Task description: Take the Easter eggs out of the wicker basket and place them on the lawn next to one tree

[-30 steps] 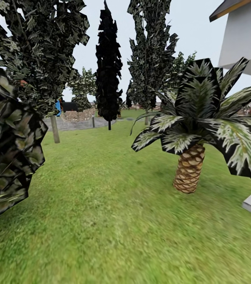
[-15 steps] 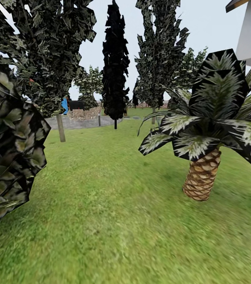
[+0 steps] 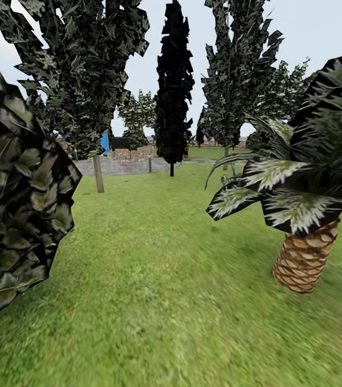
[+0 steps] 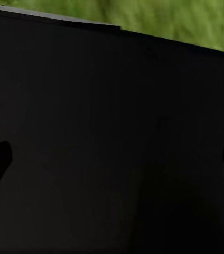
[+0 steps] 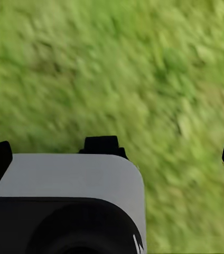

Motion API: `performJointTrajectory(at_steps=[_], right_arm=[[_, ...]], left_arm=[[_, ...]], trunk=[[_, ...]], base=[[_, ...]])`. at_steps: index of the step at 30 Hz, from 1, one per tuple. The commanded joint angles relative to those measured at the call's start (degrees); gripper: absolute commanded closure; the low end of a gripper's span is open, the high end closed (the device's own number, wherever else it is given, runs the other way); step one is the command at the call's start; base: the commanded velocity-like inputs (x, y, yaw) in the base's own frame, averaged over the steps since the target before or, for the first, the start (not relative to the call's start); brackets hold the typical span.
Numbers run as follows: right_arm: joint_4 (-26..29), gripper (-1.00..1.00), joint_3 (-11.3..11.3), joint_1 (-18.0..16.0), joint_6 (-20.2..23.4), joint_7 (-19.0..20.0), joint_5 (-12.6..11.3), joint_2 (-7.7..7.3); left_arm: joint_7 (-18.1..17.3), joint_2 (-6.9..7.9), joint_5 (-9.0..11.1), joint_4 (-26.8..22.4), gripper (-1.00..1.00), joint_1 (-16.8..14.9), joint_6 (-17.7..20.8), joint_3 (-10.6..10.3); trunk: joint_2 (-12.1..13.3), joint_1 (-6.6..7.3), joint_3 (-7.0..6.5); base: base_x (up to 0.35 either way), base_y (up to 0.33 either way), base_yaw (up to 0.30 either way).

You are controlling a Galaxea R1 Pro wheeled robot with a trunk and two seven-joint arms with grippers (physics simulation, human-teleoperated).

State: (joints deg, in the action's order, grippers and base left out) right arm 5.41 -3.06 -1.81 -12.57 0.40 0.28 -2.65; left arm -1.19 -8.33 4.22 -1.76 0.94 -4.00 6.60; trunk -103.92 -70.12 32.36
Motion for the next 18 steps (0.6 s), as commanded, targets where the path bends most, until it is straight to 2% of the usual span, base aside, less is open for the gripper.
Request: performJointTrajectory(at_steps=[1, 6, 18], right_arm=[[-0.05, -1.00, -0.29, -0.02, -0.23, 0.04, 0.03, 0.01], [-0.05, -1.00, -0.28, -0.02, -0.25, 0.04, 0.07, 0.01], [-0.05, -1.00, -0.28, -0.02, -0.25, 0.04, 0.08, 0.01]], left_arm=[[-0.12, -0.02, 0.44, -0.09, -1.00, 0.03, -0.04, 0.26], [-0.12, -0.02, 0.44, -0.09, -1.00, 0.03, -0.04, 0.26], [-0.12, -0.02, 0.44, -0.09, -1.00, 0.03, -0.04, 0.26]], trunk=[[-0.02, -0.03, 0.05], [-0.02, -0.03, 0.05], [-0.02, -0.03, 0.05]], base=[[0.338, 0.000, 0.077], [0.338, 0.000, 0.205], [0.338, 0.000, 0.276]])
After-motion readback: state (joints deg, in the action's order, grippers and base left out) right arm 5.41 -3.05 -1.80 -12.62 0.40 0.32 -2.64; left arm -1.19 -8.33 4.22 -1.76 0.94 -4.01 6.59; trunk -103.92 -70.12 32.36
